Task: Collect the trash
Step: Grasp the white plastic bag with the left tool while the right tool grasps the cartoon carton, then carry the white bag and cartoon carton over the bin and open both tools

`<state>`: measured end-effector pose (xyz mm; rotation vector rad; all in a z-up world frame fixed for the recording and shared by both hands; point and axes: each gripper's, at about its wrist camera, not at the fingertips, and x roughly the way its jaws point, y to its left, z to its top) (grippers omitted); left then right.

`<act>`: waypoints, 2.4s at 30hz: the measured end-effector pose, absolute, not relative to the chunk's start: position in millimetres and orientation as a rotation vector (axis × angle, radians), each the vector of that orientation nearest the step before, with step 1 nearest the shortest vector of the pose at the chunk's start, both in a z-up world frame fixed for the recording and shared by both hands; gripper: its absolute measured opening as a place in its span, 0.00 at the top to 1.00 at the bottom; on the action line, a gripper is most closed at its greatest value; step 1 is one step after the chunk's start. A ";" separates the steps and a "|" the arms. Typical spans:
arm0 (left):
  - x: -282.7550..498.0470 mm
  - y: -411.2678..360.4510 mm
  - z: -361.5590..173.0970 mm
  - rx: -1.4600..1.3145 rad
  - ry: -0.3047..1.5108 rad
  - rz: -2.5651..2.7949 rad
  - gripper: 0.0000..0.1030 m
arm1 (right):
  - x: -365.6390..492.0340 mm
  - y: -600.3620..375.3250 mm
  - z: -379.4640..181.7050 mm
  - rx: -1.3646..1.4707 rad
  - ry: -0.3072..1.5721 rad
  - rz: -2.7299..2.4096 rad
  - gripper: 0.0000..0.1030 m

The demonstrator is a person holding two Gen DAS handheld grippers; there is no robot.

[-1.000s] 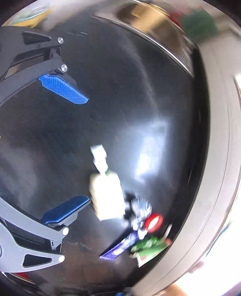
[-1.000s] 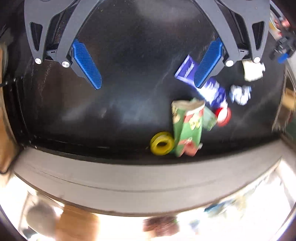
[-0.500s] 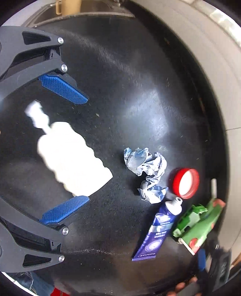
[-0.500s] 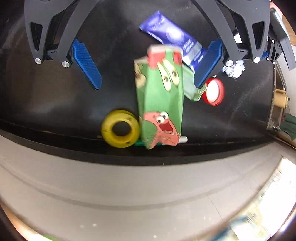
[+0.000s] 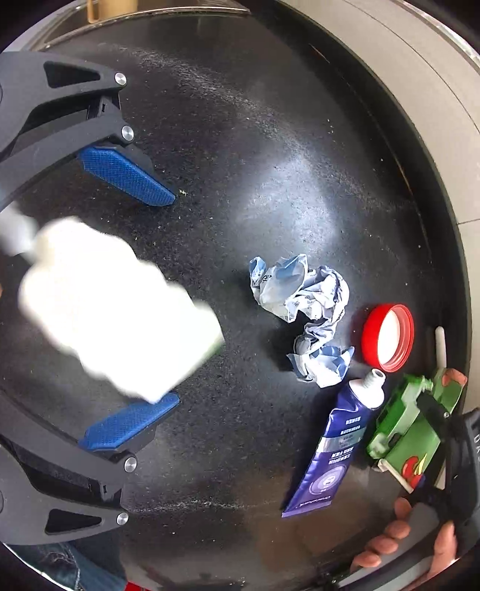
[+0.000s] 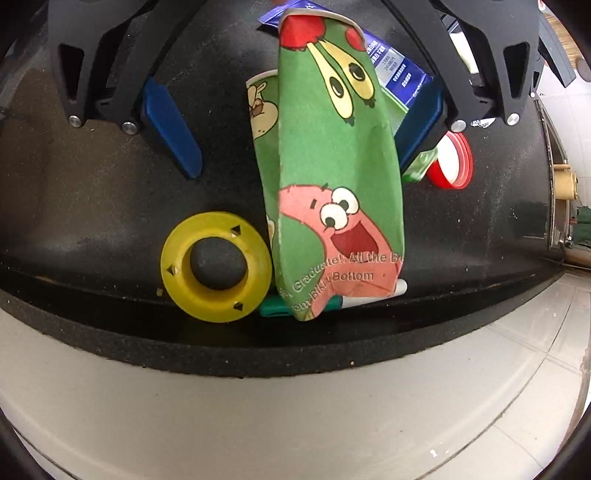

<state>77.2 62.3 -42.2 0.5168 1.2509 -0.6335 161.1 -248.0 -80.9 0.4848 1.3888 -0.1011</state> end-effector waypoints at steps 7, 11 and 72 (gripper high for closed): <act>91.5 61.6 -31.1 0.451 1.258 -0.546 0.64 | 155.2 -270.5 -79.7 0.706 1.314 -0.049 0.46; 104.8 76.3 -26.7 0.293 1.324 -0.529 0.76 | 138.5 -274.9 -68.2 0.711 1.259 -0.067 0.48; -246.1 484.9 -210.8 -0.740 1.296 0.548 0.76 | -108.0 451.1 -208.2 -0.645 1.502 1.033 0.47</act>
